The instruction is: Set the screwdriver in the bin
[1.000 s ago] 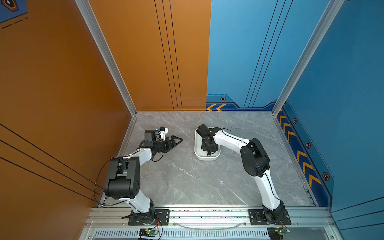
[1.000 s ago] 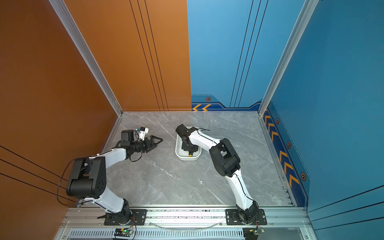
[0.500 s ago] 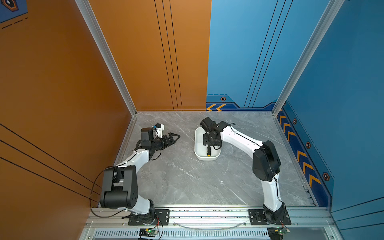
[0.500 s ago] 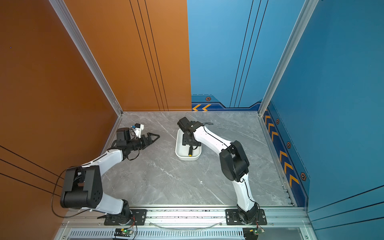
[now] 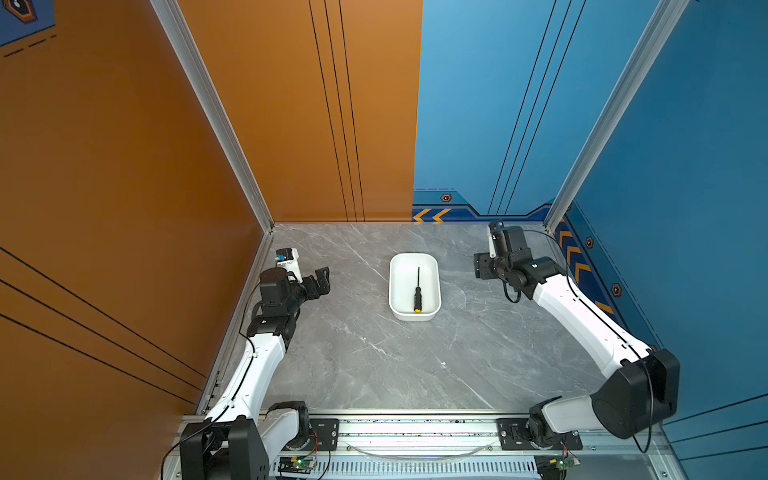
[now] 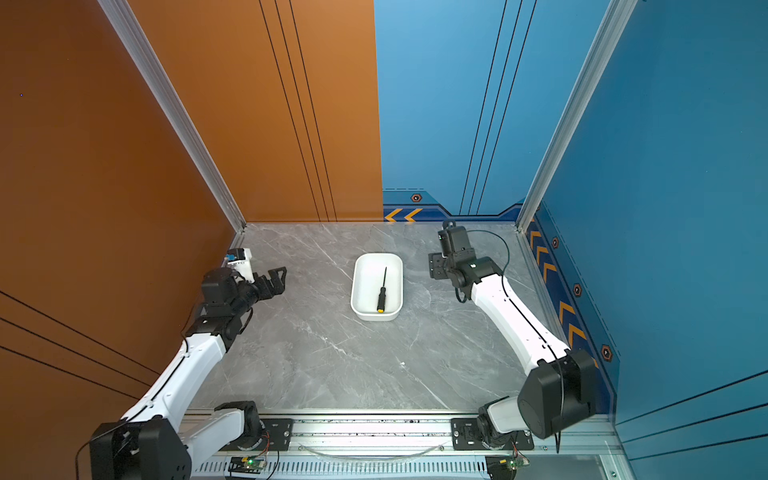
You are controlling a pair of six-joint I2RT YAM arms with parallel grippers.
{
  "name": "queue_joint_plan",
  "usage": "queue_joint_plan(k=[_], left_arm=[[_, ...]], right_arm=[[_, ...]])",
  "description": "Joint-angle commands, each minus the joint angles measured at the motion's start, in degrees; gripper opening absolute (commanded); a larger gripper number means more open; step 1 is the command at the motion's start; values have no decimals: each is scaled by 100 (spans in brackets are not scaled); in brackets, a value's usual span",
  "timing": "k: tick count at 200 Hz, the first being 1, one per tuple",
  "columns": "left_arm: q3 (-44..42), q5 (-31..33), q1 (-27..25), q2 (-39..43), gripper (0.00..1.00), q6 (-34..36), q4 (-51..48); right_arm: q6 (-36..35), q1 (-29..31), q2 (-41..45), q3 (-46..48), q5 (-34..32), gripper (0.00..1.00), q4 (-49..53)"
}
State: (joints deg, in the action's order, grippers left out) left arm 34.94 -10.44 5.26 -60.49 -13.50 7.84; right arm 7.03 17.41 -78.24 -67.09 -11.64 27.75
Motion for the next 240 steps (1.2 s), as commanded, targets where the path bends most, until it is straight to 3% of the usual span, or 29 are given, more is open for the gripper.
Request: queue_joint_plan(k=[1, 45, 73, 130, 193, 208, 219, 240], left_arm=[[-613, 567, 98, -12, 98, 399, 1166], [-1281, 678, 154, -542, 98, 961, 2388], [-1578, 648, 163, -1033, 98, 921, 3331], [-1721, 605, 143, -1873, 98, 831, 4315], [-1828, 1018, -190, -2591, 98, 1060, 5156], [-1795, 1213, -391, -2795, 98, 1243, 5269], [-1713, 1361, -595, -2946, 98, 1460, 5338], [-1503, 1461, -715, -2900, 98, 1563, 4848]], right_arm=[[-481, -449, 678, 1142, 309, 77, -1872], [-446, -1205, 1206, 2961, 183, 84, -3747], [-356, -1384, 982, 3763, 208, 83, -4840], [-448, -1460, 263, 4859, 393, 83, -7416], [-568, -1386, -1112, 5035, 374, 82, -9008], [-587, -1398, -934, 4870, 415, 82, -8393], [-559, -1426, -1042, 4845, 496, 83, -8545], [-481, -1512, -1021, 4645, 589, 85, -8103]])
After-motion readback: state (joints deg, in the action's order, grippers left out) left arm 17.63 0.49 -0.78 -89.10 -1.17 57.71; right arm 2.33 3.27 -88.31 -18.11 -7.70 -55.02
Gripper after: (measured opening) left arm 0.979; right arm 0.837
